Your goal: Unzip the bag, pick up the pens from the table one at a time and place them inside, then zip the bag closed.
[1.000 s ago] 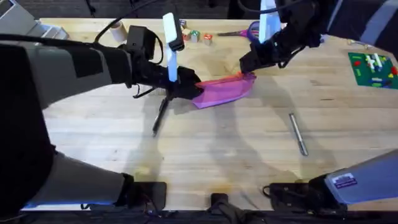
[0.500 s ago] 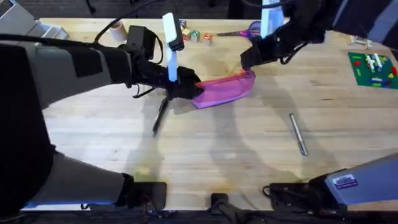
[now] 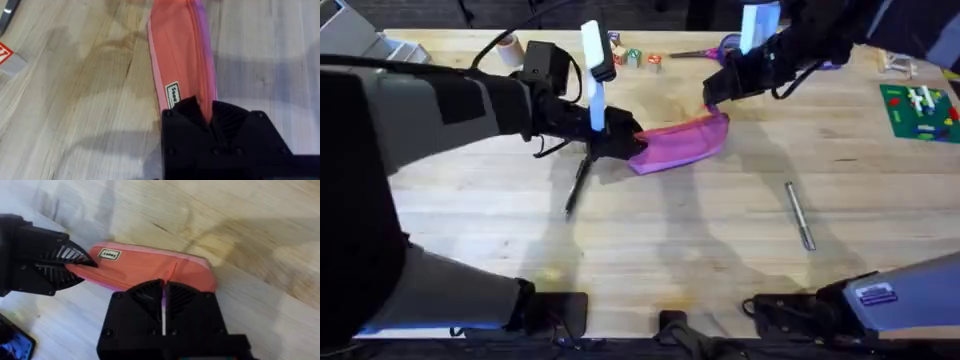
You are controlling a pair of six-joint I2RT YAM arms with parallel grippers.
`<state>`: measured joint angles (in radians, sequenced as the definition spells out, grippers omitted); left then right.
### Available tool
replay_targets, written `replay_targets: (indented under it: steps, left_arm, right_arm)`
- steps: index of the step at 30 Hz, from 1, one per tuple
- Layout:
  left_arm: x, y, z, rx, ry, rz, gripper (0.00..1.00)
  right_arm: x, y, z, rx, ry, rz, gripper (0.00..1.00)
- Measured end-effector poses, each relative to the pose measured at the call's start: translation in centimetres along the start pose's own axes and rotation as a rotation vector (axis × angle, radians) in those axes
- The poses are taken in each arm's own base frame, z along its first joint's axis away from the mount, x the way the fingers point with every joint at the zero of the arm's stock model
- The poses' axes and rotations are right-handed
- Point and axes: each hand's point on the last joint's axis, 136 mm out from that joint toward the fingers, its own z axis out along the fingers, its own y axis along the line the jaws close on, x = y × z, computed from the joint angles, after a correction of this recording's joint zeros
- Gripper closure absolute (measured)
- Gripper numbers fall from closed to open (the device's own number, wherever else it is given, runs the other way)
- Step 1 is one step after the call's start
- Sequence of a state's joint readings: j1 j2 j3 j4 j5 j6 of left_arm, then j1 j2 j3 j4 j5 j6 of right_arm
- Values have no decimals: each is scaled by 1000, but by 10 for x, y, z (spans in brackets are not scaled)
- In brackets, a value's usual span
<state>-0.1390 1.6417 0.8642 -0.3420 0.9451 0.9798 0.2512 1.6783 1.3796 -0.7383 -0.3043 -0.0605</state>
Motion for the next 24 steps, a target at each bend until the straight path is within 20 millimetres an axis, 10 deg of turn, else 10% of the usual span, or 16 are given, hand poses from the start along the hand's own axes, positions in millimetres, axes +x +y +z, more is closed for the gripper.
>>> replay_targets:
  steps: [24]
  left_arm:
    - [0, 0, 0, -2, 1, 1, 958]
  right_arm:
    - [-3, 115, 24, -144, -23, -194, 968]
